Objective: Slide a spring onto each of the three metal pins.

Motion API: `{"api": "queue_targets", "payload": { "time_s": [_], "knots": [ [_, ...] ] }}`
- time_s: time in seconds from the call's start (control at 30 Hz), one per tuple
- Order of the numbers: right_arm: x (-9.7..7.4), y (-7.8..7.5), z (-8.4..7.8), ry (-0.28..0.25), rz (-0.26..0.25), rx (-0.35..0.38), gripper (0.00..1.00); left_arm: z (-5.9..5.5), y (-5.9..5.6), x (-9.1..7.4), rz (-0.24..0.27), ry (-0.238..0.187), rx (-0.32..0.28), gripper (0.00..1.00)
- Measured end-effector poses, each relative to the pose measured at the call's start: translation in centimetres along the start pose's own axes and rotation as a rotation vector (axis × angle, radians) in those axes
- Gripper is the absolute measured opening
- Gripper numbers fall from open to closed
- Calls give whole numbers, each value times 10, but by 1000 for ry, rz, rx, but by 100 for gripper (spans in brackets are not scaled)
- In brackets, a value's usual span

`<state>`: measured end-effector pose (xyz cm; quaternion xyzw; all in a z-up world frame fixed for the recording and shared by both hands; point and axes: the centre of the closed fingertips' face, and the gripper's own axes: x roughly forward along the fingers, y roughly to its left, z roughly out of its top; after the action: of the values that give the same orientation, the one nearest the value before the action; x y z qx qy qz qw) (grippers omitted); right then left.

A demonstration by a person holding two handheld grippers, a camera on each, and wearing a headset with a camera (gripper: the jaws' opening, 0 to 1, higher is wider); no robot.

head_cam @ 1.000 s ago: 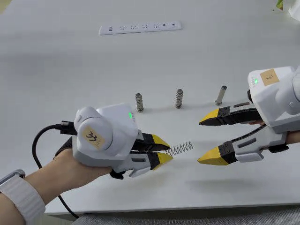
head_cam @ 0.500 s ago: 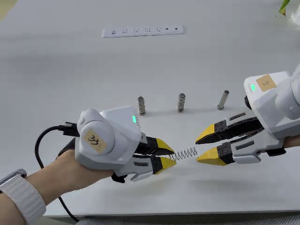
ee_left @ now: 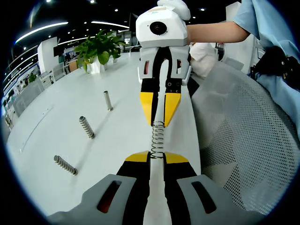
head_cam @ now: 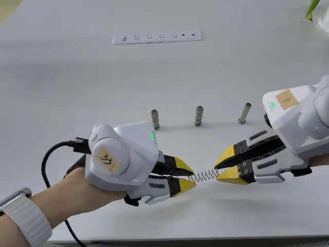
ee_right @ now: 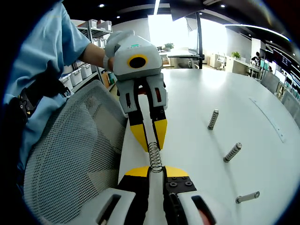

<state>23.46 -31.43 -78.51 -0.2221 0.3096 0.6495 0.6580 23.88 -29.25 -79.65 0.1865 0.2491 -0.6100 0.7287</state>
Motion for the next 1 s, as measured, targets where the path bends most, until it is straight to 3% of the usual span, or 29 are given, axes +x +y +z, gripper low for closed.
{"api": "queue_targets", "payload": {
  "time_s": [0.1,0.23,0.6,1.0],
  "knots": [
    [0,1,0,45,-12,-51,6,0,0,2,0,5,-9,6],
    [-1,3,5,52,-17,-71,6,-2,0,4,0,13,-18,6],
    [-6,5,20,41,-31,-125,6,-1,-3,8,-8,13,-30,6],
    [-8,2,15,50,-35,-126,7,1,-4,9,-9,5,-25,6]
  ]
}}
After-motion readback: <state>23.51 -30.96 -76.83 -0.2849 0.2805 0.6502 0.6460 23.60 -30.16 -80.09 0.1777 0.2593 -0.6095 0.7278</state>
